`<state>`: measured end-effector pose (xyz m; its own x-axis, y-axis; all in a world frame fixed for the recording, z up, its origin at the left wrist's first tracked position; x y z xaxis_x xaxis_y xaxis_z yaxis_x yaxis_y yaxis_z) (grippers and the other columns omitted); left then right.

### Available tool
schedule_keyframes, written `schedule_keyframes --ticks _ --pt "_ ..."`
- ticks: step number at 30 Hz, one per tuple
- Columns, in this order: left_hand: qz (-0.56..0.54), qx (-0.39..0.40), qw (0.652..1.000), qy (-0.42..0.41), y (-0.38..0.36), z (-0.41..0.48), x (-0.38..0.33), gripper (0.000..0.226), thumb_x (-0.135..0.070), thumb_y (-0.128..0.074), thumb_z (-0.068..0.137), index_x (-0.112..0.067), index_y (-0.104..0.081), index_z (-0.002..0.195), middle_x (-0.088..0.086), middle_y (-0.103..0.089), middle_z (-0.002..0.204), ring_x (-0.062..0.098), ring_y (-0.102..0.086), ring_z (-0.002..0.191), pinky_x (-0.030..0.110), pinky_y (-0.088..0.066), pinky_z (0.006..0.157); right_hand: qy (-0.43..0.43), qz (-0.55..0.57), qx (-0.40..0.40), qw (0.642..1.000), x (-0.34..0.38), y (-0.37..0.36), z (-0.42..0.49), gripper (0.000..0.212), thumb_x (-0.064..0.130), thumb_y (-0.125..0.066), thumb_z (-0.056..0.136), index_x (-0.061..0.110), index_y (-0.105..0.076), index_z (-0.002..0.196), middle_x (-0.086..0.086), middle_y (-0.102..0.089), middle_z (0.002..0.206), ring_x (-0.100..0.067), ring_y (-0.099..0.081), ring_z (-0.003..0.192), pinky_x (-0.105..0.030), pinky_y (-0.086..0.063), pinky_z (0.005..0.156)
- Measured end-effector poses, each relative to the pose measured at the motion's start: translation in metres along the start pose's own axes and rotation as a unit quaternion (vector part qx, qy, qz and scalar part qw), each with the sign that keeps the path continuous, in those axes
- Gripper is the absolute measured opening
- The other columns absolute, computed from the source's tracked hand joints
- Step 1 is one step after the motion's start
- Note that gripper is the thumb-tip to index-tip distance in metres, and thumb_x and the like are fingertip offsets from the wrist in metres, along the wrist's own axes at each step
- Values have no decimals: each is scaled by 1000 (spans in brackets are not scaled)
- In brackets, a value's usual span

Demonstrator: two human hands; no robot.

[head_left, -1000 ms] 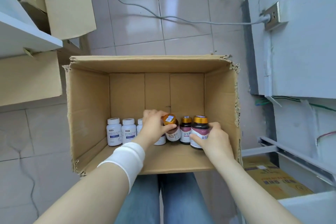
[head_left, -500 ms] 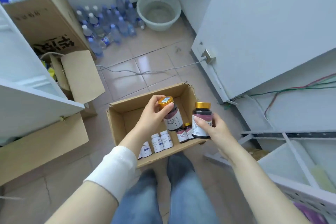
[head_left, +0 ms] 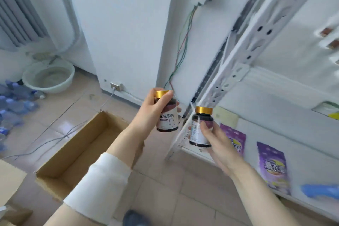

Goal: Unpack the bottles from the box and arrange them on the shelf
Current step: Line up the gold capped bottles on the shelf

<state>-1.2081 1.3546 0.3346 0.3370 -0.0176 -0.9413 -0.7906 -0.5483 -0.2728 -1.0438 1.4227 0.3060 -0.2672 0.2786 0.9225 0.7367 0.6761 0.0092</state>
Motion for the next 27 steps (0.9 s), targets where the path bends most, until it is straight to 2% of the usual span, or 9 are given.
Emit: schedule_keyframes --ticks 3,6,8,11,13,15,18,23,27 --pt "-10 72 997 -14 -92 -9 -14 11 -27 -52 92 -17 -49 93 2 -69 79 17 -70 68 32 -55 67 26 78 -35 996 7 73 -47 80 63 -80 45 22 -60 111 -1 -68 113 -21 -59 114 -43 -43 103" --pt "19 148 988 -30 -196 -32 -17 11 -27 -49 94 -16 -49 93 4 -68 81 13 -69 64 27 -56 63 72 100 -68 990 19 152 -104 90 63 -83 38 21 -59 114 0 -70 111 -14 -66 103 -33 -55 88" --pt "56 206 976 -49 -269 -53 -17 15 -32 -48 93 -17 -49 94 3 -68 84 13 -70 66 28 -57 66 113 98 -108 983 23 210 -143 87 65 -82 37 21 -61 110 2 -71 104 -13 -66 98 -32 -55 85" --pt "77 264 959 -62 -364 -83 -15 17 -35 -47 93 -20 -52 97 2 -69 83 14 -70 67 30 -57 70 145 80 -171 971 28 289 -194 80 69 -79 37 26 -63 103 5 -71 98 -17 -64 100 -39 -48 94" --pt "86 304 946 -71 -436 -104 -14 18 -34 -45 95 -19 -54 97 3 -68 84 14 -70 68 31 -57 72 166 88 -218 958 32 347 -239 76 64 -76 47 22 -61 109 5 -70 95 -12 -65 94 -33 -50 89" --pt "108 335 933 -74 -497 -123 -11 19 -34 -45 95 -19 -55 99 3 -69 90 15 -70 78 32 -55 80 183 100 -253 945 34 398 -276 60 53 -69 61 21 -59 110 3 -69 99 -11 -64 94 -26 -51 83" --pt "150 379 909 -86 -577 -141 -4 28 -46 -53 88 -22 -57 102 3 -70 102 18 -67 99 37 -50 93 198 96 -292 931 35 465 -317 32 38 -57 75 25 -59 104 1 -67 103 -16 -61 102 -27 -47 84" --pt "169 435 880 -93 -695 -154 9 26 -40 -48 91 -22 -56 109 1 -69 108 13 -68 97 29 -55 84 208 92 -348 910 33 568 -356 36 49 -65 74 33 -62 105 5 -67 116 -15 -58 115 -41 -39 107" --pt "215 448 854 -155 -787 -148 12 34 -42 -46 93 -19 -55 116 2 -67 114 12 -62 107 22 -48 90 230 82 -373 895 50 655 -370 41 54 -68 66 39 -64 103 8 -65 120 -14 -56 118 -46 -34 110"
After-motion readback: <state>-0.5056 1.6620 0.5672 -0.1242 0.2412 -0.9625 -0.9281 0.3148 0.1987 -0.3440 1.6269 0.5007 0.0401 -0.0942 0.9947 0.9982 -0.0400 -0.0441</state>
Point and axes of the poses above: each hand's wrist, its own z-axis towards the middle knuckle, its own y-axis out of the back of the hand, x = y × z, the point moved 6 cm from there along z, towards the middle knuckle
